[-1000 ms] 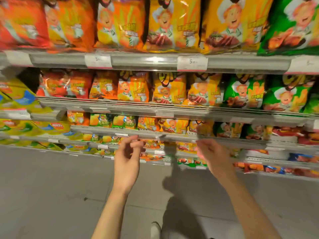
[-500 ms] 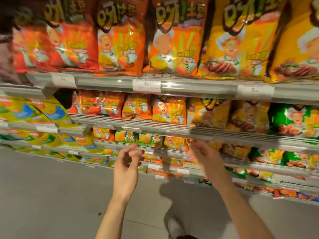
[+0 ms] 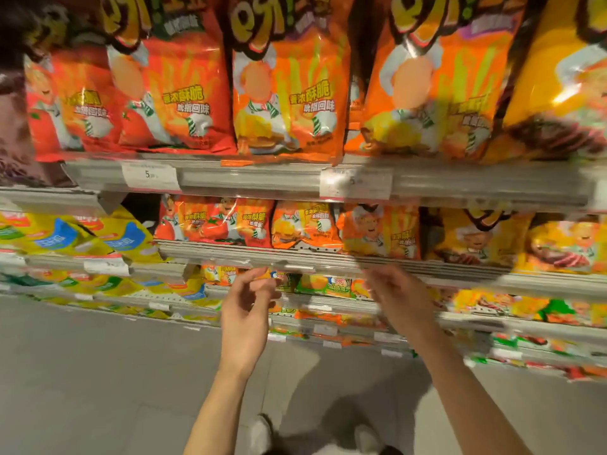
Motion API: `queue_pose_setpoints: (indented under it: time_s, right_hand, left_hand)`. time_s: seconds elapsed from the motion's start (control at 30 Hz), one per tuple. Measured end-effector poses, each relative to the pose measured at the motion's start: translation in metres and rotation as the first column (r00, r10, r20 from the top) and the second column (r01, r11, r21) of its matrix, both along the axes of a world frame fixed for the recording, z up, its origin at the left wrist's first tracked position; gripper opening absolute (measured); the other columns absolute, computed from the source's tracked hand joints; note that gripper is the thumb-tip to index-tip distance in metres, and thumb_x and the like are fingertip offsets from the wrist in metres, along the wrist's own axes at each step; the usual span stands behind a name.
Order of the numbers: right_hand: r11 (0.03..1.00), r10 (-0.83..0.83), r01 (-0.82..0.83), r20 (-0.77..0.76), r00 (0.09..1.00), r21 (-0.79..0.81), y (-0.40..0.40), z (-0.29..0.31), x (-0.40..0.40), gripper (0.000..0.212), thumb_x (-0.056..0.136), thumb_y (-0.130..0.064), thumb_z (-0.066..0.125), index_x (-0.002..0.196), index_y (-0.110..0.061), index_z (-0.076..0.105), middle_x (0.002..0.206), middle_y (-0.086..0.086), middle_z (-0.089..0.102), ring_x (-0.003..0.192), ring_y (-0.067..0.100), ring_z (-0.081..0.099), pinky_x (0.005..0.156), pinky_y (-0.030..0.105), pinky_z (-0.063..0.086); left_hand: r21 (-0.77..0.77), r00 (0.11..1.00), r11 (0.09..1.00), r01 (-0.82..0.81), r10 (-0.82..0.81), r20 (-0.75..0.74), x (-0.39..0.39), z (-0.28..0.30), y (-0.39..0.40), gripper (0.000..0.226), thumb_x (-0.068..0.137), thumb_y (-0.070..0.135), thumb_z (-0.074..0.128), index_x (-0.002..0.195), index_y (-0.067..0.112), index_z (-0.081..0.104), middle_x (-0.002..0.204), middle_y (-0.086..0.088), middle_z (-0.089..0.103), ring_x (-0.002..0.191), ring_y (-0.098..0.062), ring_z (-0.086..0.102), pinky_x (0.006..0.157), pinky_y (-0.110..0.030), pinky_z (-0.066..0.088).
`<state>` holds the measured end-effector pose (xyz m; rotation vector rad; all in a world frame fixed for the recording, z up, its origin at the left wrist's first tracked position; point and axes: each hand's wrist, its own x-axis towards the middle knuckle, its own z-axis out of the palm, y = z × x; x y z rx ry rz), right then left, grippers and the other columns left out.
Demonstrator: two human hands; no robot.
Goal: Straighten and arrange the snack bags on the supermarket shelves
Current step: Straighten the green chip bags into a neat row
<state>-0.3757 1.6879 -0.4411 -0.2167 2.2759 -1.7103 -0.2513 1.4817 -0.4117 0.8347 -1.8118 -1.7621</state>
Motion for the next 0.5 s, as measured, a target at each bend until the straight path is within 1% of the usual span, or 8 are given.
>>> queue_pose_setpoints:
  time_s: [0.1, 0.13, 0.2, 0.27, 0.33, 0.4, 0.47, 0.5]
  right_hand:
    - [0.993, -0.117, 0.117, 0.008, 0.993, 0.003, -0.025, -0.009, 0.015, 0.009, 0.1, -0.021, 0.065, 0.094, -0.018, 0.072, 0.079, -0.009, 0.077, 0.072, 0.005, 0.069, 0.067, 0.013, 0.053]
    - [0.986, -0.164, 0.164, 0.013, 0.986, 0.008, -0.034, -0.011, 0.022, 0.01, 0.1, -0.019, 0.065, 0.093, -0.016, 0.071, 0.078, -0.005, 0.076, 0.072, 0.01, 0.069, 0.069, 0.018, 0.054]
    - [0.973, -0.229, 0.227, 0.028, 0.973, 0.044, -0.052, -0.018, 0.042, 0.017, 0.102, -0.021, 0.062, 0.086, -0.021, 0.069, 0.078, 0.0, 0.073, 0.075, 0.017, 0.067, 0.076, 0.031, 0.053]
    - [0.962, -0.268, 0.266, 0.028, 0.963, 0.058, -0.069, -0.024, 0.06, 0.02, 0.102, -0.018, 0.061, 0.084, -0.021, 0.07, 0.077, -0.002, 0.074, 0.073, 0.014, 0.068, 0.078, 0.033, 0.052]
    - [0.947, -0.321, 0.32, 0.06, 0.945, 0.028, -0.081, -0.033, 0.075, 0.017, 0.1, -0.01, 0.061, 0.093, -0.02, 0.072, 0.078, -0.006, 0.077, 0.07, 0.009, 0.068, 0.077, 0.029, 0.053]
    - [0.941, -0.338, 0.337, 0.055, 0.94, 0.02, -0.091, -0.043, 0.086, 0.016, 0.1, -0.008, 0.061, 0.094, -0.018, 0.072, 0.077, -0.005, 0.077, 0.072, 0.012, 0.068, 0.079, 0.029, 0.054]
    - [0.942, -0.336, 0.336, 0.071, 0.939, 0.013, -0.097, -0.054, 0.091, 0.013, 0.1, -0.011, 0.063, 0.093, -0.017, 0.073, 0.079, 0.0, 0.077, 0.073, 0.014, 0.067, 0.085, 0.04, 0.055]
    - [0.941, -0.338, 0.339, 0.08, 0.938, 0.008, -0.099, -0.061, 0.093, 0.013, 0.1, -0.013, 0.063, 0.094, -0.018, 0.073, 0.082, 0.001, 0.077, 0.074, 0.015, 0.068, 0.087, 0.044, 0.055]
  left_hand:
    - [0.029, 0.997, 0.996, 0.082, -0.082, 0.008, -0.003, -0.015, -0.037, 0.022, 0.101, 0.005, 0.058, 0.109, 0.022, 0.069, 0.091, 0.0, 0.076, 0.082, -0.013, 0.073, 0.075, -0.021, 0.058]
    - [0.038, 0.992, 0.992, 0.124, -0.125, 0.015, -0.003, -0.019, -0.051, 0.021, 0.101, 0.004, 0.057, 0.111, 0.019, 0.068, 0.089, 0.004, 0.076, 0.082, -0.012, 0.073, 0.076, -0.021, 0.058]
    - [0.061, 0.981, 0.98, 0.191, -0.193, 0.023, 0.001, -0.028, -0.08, 0.02, 0.101, 0.003, 0.057, 0.115, 0.014, 0.067, 0.086, 0.008, 0.076, 0.082, -0.011, 0.073, 0.076, -0.019, 0.057]
    - [0.059, 0.977, 0.976, 0.21, -0.212, 0.015, 0.005, -0.034, -0.104, 0.019, 0.102, 0.005, 0.056, 0.115, 0.012, 0.067, 0.088, 0.008, 0.076, 0.085, -0.014, 0.074, 0.076, -0.02, 0.057]
    - [0.034, 0.971, 0.97, 0.239, -0.24, 0.021, 0.009, -0.041, -0.121, 0.019, 0.104, 0.008, 0.054, 0.109, 0.018, 0.069, 0.095, 0.004, 0.076, 0.085, -0.018, 0.074, 0.075, -0.023, 0.058]
    - [0.008, 0.964, 0.964, 0.266, -0.266, 0.009, 0.016, -0.045, -0.132, 0.026, 0.099, 0.016, 0.055, 0.095, 0.033, 0.074, 0.106, -0.002, 0.074, 0.085, -0.02, 0.074, 0.076, -0.027, 0.058]
    - [0.022, 0.964, 0.965, 0.263, -0.263, 0.027, 0.021, -0.055, -0.138, 0.035, 0.095, 0.017, 0.054, 0.085, 0.042, 0.076, 0.113, -0.006, 0.072, 0.086, -0.021, 0.074, 0.077, -0.028, 0.058]
    - [0.027, 0.966, 0.967, 0.255, -0.256, 0.039, 0.024, -0.064, -0.139, 0.036, 0.098, 0.012, 0.054, 0.087, 0.039, 0.076, 0.113, -0.008, 0.072, 0.087, -0.021, 0.074, 0.077, -0.029, 0.057]
